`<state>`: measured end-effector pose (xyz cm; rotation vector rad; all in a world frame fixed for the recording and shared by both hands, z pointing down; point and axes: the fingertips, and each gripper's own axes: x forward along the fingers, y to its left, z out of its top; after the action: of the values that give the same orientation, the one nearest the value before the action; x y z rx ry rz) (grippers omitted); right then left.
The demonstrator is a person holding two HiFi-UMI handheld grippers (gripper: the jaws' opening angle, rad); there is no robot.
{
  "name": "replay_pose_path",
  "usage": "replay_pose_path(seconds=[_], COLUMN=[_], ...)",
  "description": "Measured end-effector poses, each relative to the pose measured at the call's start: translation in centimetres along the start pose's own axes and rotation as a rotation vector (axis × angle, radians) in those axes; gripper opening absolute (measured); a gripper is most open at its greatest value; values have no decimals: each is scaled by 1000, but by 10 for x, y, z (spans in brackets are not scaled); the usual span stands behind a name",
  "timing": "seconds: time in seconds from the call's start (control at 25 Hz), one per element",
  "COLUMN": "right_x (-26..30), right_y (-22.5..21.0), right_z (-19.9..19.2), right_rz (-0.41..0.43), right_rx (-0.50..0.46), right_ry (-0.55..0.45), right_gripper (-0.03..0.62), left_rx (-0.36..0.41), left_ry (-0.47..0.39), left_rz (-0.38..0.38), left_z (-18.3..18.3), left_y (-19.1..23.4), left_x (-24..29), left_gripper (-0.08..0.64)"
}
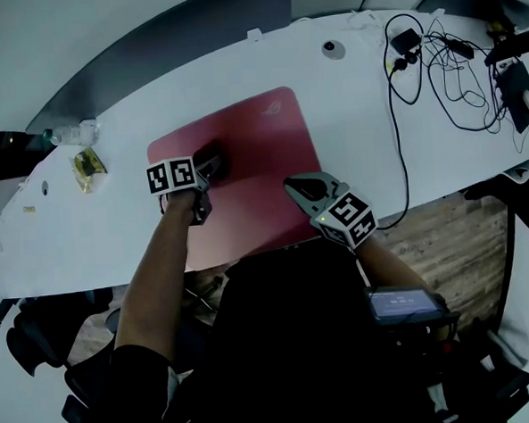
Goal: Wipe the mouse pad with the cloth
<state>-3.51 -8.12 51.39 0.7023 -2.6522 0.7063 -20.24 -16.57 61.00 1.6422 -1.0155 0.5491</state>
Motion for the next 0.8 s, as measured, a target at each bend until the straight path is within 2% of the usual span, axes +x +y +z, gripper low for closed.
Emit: replay_pose_path(seconds=[0.8], right_x=[5], right_y=[20], right_z=[-5], right_rz=[61], right_rx=[-34], right_ry=[29], right_gripper=[26], left_rx=[-91], left_ry=[-120], left_rz=[79], left_z=[-18], left_y=[54], left_x=[-44], left_gripper=[156])
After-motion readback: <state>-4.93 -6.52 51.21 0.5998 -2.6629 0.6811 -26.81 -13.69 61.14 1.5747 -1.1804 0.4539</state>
